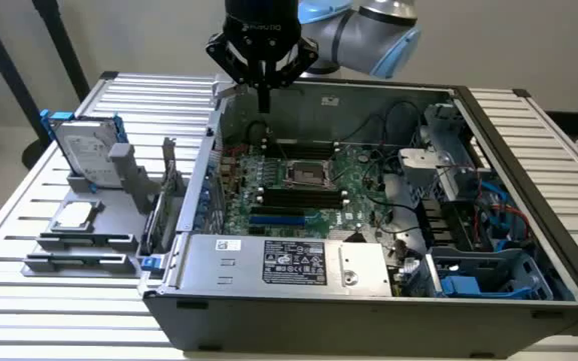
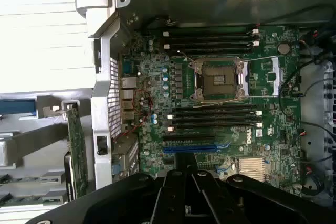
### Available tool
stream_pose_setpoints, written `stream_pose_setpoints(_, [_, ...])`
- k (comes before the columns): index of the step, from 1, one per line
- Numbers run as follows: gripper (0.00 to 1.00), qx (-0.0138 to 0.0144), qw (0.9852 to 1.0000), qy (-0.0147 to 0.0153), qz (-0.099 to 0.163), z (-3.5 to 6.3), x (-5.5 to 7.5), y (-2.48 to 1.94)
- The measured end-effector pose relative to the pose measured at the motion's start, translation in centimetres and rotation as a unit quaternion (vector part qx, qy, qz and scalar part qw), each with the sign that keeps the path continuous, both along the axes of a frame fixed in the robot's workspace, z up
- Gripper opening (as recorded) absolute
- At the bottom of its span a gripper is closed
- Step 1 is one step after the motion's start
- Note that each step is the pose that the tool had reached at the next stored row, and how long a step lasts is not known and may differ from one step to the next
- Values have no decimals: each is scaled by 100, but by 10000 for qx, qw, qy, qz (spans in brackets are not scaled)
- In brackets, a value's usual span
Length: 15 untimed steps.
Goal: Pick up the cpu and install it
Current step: 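Reach for the cpu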
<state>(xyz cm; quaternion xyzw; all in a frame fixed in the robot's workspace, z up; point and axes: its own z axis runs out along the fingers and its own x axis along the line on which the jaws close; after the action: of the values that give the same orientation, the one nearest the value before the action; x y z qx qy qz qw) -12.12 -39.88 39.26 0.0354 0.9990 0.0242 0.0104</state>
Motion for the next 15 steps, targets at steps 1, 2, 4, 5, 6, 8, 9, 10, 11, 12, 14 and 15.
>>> stream_pose_setpoints(1, [11,0,10000,0,0,0,0,0])
stream_pose_setpoints(2, [11,0,10000,0,0,0,0,0])
stream_pose_setpoints(4, [11,0,10000,0,0,0,0,0])
stream_pose_setpoints(5, [11,0,10000,0,0,0,0,0])
stream_pose_setpoints(6, [11,0,10000,0,0,0,0,0])
stream_pose_setpoints(8, [11,0,10000,0,0,0,0,0])
stream_pose_setpoints(9, [11,1,10000,0,0,0,0,0])
stream_pose_setpoints(10, [11,1,10000,0,0,0,0,0])
stream_pose_setpoints(11, [11,0,10000,0,0,0,0,0])
stream_pose_setpoints(12, [11,0,10000,0,0,0,-3,-1])
stream_pose_setpoints(14, [11,-8,10000,0,0,-4,-84,-1])
stream_pose_setpoints(15, [11,-9,10000,0,0,-10,-128,-1])
